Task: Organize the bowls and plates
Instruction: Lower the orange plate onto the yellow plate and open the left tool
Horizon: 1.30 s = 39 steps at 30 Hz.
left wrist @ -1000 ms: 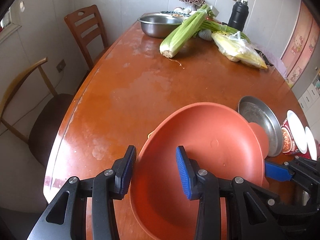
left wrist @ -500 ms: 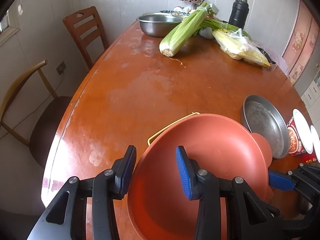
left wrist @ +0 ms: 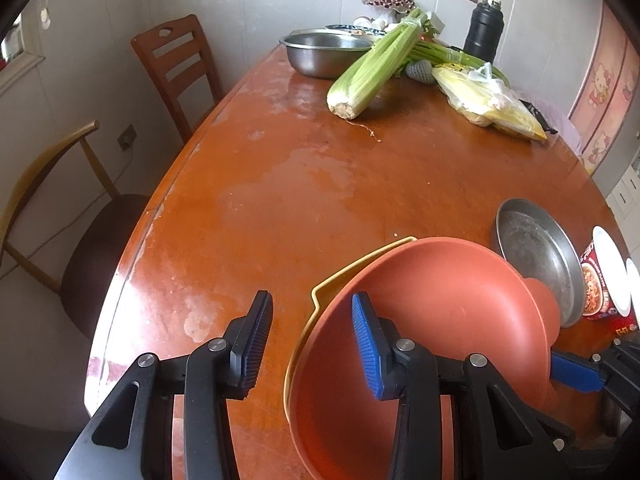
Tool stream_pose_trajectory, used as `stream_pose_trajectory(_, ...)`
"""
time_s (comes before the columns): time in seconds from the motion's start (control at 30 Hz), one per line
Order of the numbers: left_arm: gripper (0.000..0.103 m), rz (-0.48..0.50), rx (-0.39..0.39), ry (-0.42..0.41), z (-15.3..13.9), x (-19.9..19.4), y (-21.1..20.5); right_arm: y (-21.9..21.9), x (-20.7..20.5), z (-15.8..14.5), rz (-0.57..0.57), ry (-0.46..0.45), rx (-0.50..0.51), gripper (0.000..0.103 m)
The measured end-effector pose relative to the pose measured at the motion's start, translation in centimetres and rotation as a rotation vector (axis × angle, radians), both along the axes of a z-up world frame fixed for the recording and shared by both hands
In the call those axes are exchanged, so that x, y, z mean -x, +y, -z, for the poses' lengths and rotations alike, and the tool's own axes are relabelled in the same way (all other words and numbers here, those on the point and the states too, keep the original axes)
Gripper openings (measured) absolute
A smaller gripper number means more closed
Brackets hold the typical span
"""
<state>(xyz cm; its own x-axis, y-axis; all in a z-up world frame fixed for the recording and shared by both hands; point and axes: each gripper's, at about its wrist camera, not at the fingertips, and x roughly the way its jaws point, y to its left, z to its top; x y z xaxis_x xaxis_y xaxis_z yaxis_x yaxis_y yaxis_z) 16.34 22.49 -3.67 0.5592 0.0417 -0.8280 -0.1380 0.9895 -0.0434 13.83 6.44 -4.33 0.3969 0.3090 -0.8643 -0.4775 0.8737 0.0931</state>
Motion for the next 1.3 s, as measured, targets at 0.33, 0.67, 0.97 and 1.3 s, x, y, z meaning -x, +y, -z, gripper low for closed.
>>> stream_pose_trajectory(0.33,0.043,0.006,0.049,-0.017,-0.6,1.6,0.9,0.6,1.0,0.1,0.000,-0.044,0.073,0.042)
stream_pose_trajectory(0.67,0.046,0.032,0.041,0.004,0.1,1.8,-0.2,1.5,1.9,0.2,-0.031,-0.064,0.086,0.053)
stream_pose_trajectory(0.97,0.051,0.022,0.031,0.005,0.0,1.9,-0.1,1.5,2.7,0.2,-0.042,-0.069,0.059,0.063)
stream_pose_trajectory(1.3,0.053,0.027,0.028,0.000,-0.5,2.3,-0.5,0.7,3.5,-0.4,-0.043,-0.064,0.038,0.065)
